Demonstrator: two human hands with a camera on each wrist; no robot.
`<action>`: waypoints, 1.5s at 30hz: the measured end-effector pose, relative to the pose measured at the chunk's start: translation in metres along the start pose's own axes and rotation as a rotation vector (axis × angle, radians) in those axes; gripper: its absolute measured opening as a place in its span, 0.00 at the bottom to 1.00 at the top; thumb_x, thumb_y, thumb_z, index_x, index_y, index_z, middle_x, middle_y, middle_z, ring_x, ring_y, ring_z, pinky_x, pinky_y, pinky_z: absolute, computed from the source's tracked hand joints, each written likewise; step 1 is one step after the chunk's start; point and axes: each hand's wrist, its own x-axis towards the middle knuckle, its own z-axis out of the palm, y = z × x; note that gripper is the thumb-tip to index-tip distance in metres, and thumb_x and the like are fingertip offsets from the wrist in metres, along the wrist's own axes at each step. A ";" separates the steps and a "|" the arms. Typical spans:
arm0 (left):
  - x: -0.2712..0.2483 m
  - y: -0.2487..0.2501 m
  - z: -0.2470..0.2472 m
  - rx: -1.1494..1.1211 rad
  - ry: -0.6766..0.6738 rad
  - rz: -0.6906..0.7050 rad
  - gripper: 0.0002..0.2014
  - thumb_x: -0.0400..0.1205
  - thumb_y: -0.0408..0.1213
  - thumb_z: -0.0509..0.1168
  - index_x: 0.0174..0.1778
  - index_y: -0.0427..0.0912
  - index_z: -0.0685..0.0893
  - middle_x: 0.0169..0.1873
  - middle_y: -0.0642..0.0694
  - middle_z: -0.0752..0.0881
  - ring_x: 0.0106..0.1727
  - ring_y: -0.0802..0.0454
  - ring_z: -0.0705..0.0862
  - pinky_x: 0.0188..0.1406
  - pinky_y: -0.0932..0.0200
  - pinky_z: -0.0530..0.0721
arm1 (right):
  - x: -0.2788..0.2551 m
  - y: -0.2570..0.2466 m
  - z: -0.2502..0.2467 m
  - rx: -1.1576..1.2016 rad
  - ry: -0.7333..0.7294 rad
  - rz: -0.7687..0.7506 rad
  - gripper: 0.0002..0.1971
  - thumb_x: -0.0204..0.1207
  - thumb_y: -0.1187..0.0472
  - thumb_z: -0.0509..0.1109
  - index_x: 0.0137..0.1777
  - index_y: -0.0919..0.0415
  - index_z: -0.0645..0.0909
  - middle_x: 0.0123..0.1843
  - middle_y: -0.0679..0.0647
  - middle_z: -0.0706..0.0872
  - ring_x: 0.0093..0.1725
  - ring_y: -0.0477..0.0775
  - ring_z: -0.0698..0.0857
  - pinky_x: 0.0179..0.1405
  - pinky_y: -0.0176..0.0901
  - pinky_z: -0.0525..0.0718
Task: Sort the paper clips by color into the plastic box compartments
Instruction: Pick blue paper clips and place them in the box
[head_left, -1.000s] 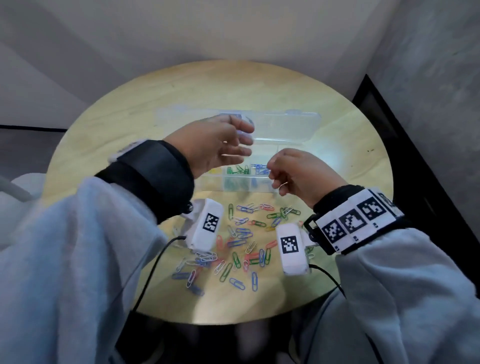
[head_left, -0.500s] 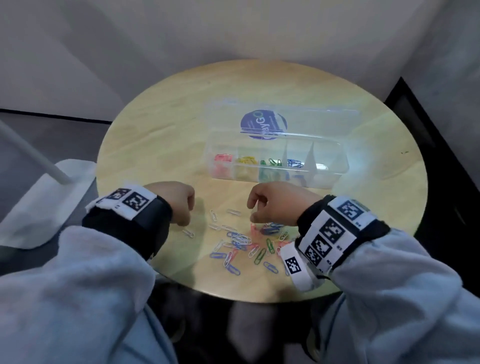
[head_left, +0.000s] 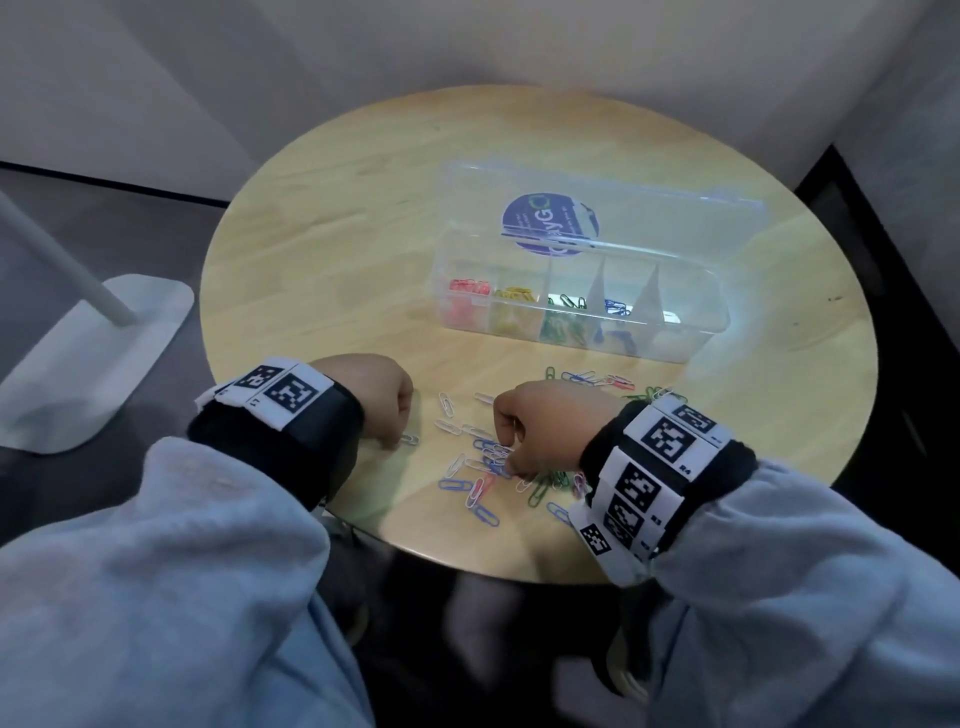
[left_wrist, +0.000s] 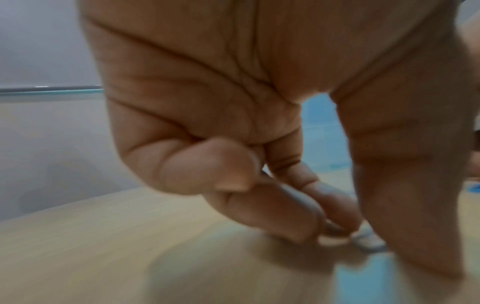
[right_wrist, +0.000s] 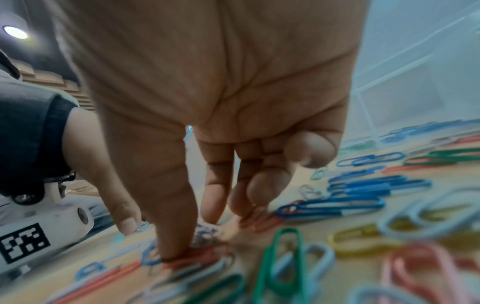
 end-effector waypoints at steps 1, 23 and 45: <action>0.001 0.000 0.001 -0.012 0.015 0.008 0.10 0.71 0.36 0.73 0.32 0.49 0.76 0.34 0.53 0.80 0.39 0.51 0.78 0.31 0.62 0.70 | 0.000 0.000 0.001 -0.007 0.006 -0.002 0.09 0.70 0.57 0.74 0.43 0.53 0.74 0.36 0.44 0.75 0.42 0.51 0.77 0.27 0.36 0.68; 0.011 0.027 0.001 0.032 0.134 0.231 0.09 0.70 0.38 0.73 0.35 0.50 0.78 0.44 0.51 0.76 0.44 0.50 0.77 0.37 0.60 0.73 | -0.006 -0.003 -0.002 -0.049 -0.066 0.030 0.02 0.71 0.63 0.69 0.42 0.57 0.80 0.42 0.52 0.82 0.42 0.53 0.80 0.26 0.34 0.71; 0.006 0.030 -0.001 -0.023 0.118 0.209 0.09 0.74 0.39 0.70 0.32 0.50 0.77 0.32 0.55 0.79 0.38 0.53 0.77 0.33 0.61 0.70 | -0.005 0.008 -0.004 0.118 0.004 -0.004 0.05 0.70 0.65 0.69 0.36 0.54 0.79 0.38 0.49 0.88 0.40 0.52 0.83 0.36 0.39 0.80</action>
